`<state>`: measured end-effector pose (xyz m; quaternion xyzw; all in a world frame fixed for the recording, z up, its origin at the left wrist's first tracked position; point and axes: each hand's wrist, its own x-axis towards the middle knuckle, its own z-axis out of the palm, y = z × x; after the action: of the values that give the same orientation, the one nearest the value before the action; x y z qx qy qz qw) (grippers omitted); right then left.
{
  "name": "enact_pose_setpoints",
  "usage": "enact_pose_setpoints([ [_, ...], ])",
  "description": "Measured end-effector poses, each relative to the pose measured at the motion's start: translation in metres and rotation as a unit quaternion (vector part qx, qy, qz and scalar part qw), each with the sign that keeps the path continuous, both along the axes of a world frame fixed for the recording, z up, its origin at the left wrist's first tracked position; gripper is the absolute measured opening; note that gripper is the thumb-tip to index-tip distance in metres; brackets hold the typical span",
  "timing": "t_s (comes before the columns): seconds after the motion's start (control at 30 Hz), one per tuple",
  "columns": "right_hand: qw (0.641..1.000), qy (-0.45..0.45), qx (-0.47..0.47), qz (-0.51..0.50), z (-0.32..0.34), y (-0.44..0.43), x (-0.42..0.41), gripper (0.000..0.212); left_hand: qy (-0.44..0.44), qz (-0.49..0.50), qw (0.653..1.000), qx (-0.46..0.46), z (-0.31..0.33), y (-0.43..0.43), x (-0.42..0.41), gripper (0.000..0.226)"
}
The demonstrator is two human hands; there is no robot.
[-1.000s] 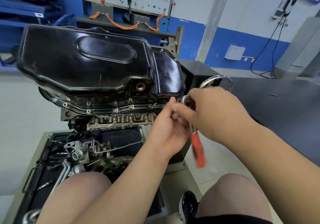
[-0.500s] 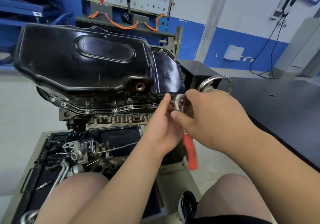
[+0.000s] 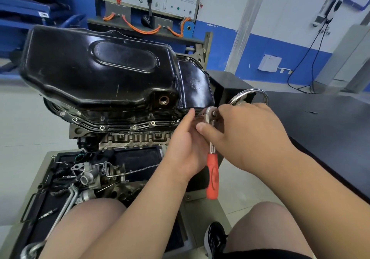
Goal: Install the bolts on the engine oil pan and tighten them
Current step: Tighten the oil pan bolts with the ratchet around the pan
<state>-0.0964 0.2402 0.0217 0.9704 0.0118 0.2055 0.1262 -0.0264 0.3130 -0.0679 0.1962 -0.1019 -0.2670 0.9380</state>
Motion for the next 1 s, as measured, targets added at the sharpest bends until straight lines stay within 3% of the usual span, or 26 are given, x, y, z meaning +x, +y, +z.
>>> enact_pose_setpoints([
  [0.1, 1.000, -0.003, 0.016, 0.012, -0.001, 0.002, 0.000, 0.043, 0.025, -0.011, 0.999, -0.031, 0.002, 0.003, 0.000, 0.030],
  [0.23, 0.998, -0.001, -0.027, 0.056, 0.002, -0.002, 0.003, 0.028, 0.056, 0.006, 0.998, 0.016, 0.002, -0.001, 0.000, 0.024],
  [0.4, 0.998, -0.011, -0.036, 0.052, 0.004, -0.007, 0.004, 0.019, 0.029, -0.001, 0.999, 0.021, -0.003, -0.002, 0.004, 0.023],
  [0.53, 1.000, -0.009, 0.010, 0.001, 0.005, -0.004, 0.003, 0.052, 0.014, -0.001, 1.000, -0.002, -0.006, -0.003, 0.006, 0.033],
  [0.6, 0.999, -0.016, 0.031, 0.002, 0.003, -0.002, 0.003, 0.056, 0.013, -0.014, 1.000, -0.002, -0.006, -0.005, 0.005, 0.034],
  [0.67, 1.000, -0.008, 0.017, 0.010, 0.002, -0.003, 0.003, 0.047, 0.030, -0.010, 0.999, 0.010, -0.005, -0.006, 0.004, 0.033],
  [0.77, 0.998, -0.004, -0.027, 0.049, 0.002, -0.007, 0.004, 0.016, 0.048, 0.018, 0.998, 0.043, -0.006, -0.006, 0.003, 0.034],
  [0.83, 0.998, 0.009, -0.036, 0.044, 0.003, -0.008, 0.004, 0.028, 0.046, 0.014, 0.998, 0.051, -0.007, -0.006, 0.003, 0.036],
  [0.93, 0.999, -0.002, -0.020, 0.032, 0.004, -0.009, 0.005, 0.024, 0.025, 0.017, 0.999, 0.031, -0.007, -0.004, 0.005, 0.029],
  [1.0, 1.000, 0.011, -0.004, -0.007, 0.004, -0.009, 0.006, 0.048, 0.023, 0.030, 0.999, 0.026, -0.007, -0.003, 0.005, 0.039],
])
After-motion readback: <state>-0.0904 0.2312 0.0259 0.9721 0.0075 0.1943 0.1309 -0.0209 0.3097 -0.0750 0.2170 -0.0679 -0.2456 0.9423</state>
